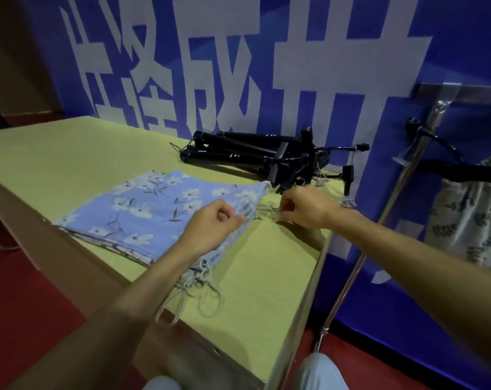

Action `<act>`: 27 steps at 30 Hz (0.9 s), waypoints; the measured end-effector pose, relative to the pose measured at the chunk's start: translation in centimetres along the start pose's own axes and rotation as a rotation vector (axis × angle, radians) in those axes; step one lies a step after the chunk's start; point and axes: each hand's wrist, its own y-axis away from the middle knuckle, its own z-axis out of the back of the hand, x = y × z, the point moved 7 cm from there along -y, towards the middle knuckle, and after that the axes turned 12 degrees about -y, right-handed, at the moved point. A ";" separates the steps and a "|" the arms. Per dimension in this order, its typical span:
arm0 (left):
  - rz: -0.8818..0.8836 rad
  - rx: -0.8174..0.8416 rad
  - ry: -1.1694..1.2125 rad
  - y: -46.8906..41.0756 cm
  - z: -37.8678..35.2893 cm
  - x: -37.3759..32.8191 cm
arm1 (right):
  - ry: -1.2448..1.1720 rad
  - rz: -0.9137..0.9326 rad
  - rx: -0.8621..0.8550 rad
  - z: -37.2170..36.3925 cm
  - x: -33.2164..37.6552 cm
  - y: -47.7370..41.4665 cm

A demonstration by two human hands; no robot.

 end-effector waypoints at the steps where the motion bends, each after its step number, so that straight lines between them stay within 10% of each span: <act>1: -0.006 -0.005 0.009 0.0 0.0 -0.1 | 0.017 0.004 0.017 -0.4 0.0 -0.2; 27: 0.076 -0.056 0.225 -0.4 1.4 0.9 | 0.013 -0.232 -0.027 -0.3 0.3 -0.4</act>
